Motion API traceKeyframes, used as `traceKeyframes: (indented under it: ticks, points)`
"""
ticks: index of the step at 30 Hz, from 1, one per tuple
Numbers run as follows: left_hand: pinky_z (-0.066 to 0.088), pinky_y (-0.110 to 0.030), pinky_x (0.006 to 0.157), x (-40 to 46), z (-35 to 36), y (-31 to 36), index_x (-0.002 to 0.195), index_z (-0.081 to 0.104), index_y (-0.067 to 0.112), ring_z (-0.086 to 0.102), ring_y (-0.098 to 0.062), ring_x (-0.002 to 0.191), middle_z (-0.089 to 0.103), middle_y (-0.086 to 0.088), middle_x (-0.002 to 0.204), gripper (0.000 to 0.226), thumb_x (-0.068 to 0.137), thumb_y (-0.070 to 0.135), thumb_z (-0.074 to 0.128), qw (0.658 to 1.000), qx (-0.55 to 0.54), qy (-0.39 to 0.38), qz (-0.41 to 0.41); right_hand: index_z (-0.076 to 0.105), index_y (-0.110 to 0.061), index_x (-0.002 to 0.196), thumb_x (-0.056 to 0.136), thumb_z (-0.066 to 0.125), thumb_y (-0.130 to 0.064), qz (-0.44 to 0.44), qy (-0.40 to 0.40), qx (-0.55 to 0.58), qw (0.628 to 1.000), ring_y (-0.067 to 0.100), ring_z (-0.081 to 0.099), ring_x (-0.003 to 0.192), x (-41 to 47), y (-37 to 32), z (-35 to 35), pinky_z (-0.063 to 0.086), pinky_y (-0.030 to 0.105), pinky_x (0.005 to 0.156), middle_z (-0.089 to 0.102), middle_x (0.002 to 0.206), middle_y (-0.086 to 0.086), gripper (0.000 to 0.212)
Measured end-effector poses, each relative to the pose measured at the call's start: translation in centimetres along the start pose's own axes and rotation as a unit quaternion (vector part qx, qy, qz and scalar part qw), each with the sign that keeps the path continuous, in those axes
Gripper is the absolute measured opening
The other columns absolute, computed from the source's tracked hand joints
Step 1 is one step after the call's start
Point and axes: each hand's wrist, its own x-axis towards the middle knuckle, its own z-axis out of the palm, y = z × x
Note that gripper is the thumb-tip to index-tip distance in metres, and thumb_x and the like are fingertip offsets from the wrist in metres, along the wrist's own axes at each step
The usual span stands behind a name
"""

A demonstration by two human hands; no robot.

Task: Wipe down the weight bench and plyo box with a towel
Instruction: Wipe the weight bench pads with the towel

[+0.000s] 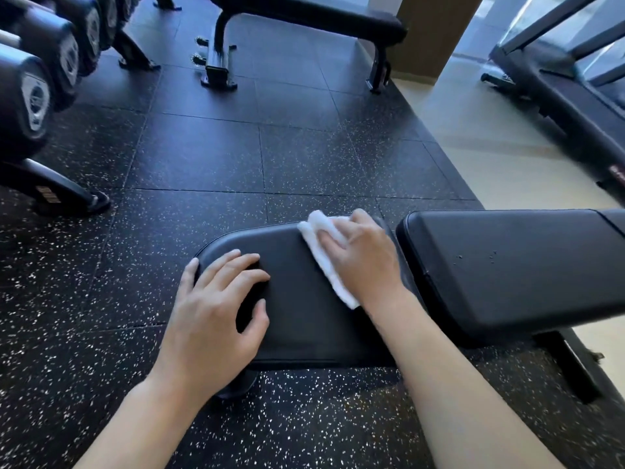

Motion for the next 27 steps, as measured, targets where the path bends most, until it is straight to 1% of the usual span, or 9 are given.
traceKeyframes:
  ticks: [4, 6, 8, 11, 15, 18, 20, 23, 27]
  points:
    - [0.028, -0.059, 0.124, -0.3, 0.5, 1.0, 0.122, 0.072, 0.026, 0.05, -0.016, 0.145, 0.061, 0.011, 0.147, 0.037, 0.094, 0.039, 0.053, 1.0, 0.017, -0.007, 0.009, 0.077, -0.021, 0.104, 0.1, 0.057, -0.048, 0.133, 0.034, 0.006, 0.99, 0.029, 0.063, 0.092, 1.9, 3.5, -0.6, 0.04, 0.034, 0.075, 0.05, 0.095, 0.0, 0.034]
    - [0.03, -0.057, 0.123, 0.0, 0.5, 1.1, 0.12, 0.073, 0.026, 0.052, -0.016, 0.143, 0.063, 0.011, 0.145, 0.036, 0.093, 0.038, 0.054, 1.0, 0.015, -0.008, 0.015, 0.076, -0.021, 0.103, 0.101, 0.054, -0.051, 0.1, 0.033, -0.005, 0.994, 0.028, 0.062, 0.09, 1.6, 1.2, 0.6, 0.045, 0.035, 0.076, 0.05, 0.097, 0.0, 0.037]
    - [0.032, -0.056, 0.122, 0.4, 0.4, 1.1, 0.117, 0.073, 0.024, 0.055, -0.017, 0.139, 0.065, 0.011, 0.14, 0.034, 0.091, 0.036, 0.055, 1.0, 0.007, -0.007, 0.014, 0.073, -0.027, 0.102, 0.101, 0.044, -0.058, 0.023, 0.012, -0.008, 1.0, 0.021, 0.059, 0.087, 0.5, -2.2, 2.4, 0.051, 0.036, 0.078, 0.055, 0.097, -0.005, 0.043]
    - [0.034, -0.055, 0.121, 0.5, 0.2, 1.1, 0.109, 0.071, 0.022, 0.06, -0.021, 0.129, 0.066, 0.008, 0.132, 0.028, 0.088, 0.034, 0.057, 1.0, -0.007, 0.004, -0.001, 0.07, -0.031, 0.106, 0.1, 0.026, -0.065, -0.05, -0.065, 0.007, 0.997, 0.016, 0.053, 0.088, -1.5, -5.4, 2.9, 0.051, 0.035, 0.078, 0.059, 0.1, -0.006, 0.056]
    - [0.035, -0.06, 0.118, 0.2, 0.5, 1.7, 0.107, 0.069, 0.024, 0.057, -0.022, 0.133, 0.065, 0.009, 0.133, 0.026, 0.09, 0.036, 0.054, 0.999, 0.002, -0.026, 0.035, 0.072, -0.029, 0.114, 0.102, 0.046, -0.056, -0.041, -0.074, 0.043, 0.996, 0.02, 0.059, 0.092, -3.9, -2.2, -0.8, 0.05, 0.036, 0.079, 0.061, 0.11, 0.0, 0.04]
    - [0.033, -0.061, 0.12, 0.5, 1.0, 3.4, 0.118, 0.07, 0.028, 0.052, -0.019, 0.141, 0.062, 0.012, 0.141, 0.031, 0.093, 0.038, 0.054, 0.996, 0.011, -0.06, 0.062, 0.076, -0.026, 0.104, 0.098, 0.059, -0.047, -0.035, -0.009, 0.058, 0.998, 0.015, 0.058, 0.079, -6.0, 1.0, -3.1, 0.046, 0.024, 0.072, 0.054, 0.09, -0.007, 0.028]
    - [0.031, -0.06, 0.121, 0.7, 1.4, 4.5, 0.123, 0.071, 0.03, 0.05, -0.017, 0.143, 0.061, 0.013, 0.143, 0.033, 0.095, 0.038, 0.054, 0.993, 0.013, -0.087, 0.081, 0.077, -0.025, 0.101, 0.097, 0.064, -0.042, -0.043, -0.015, 0.052, 0.998, 0.013, 0.053, 0.071, -7.5, 3.2, -4.1, 0.044, 0.024, 0.069, 0.047, 0.086, -0.007, 0.022]
    - [0.03, -0.059, 0.122, 1.0, 1.8, 5.2, 0.122, 0.071, 0.032, 0.051, -0.017, 0.143, 0.062, 0.014, 0.143, 0.032, 0.095, 0.038, 0.056, 0.992, 0.007, -0.096, 0.086, 0.077, -0.024, 0.101, 0.097, 0.067, -0.04, -0.027, -0.045, 0.07, 0.996, 0.013, 0.055, 0.074, -10.0, 6.9, -5.9, 0.046, 0.029, 0.071, 0.047, 0.088, -0.006, 0.02]
    - [0.03, -0.058, 0.121, 1.3, 2.5, 5.7, 0.12, 0.072, 0.033, 0.052, -0.017, 0.141, 0.063, 0.014, 0.142, 0.029, 0.094, 0.037, 0.06, 0.992, 0.004, -0.091, 0.085, 0.078, -0.021, 0.1, 0.097, 0.066, -0.04, 0.005, -0.01, 0.083, 0.996, 0.014, 0.056, 0.075, -11.0, 8.2, -6.0, 0.05, 0.033, 0.074, 0.046, 0.087, -0.007, 0.023]
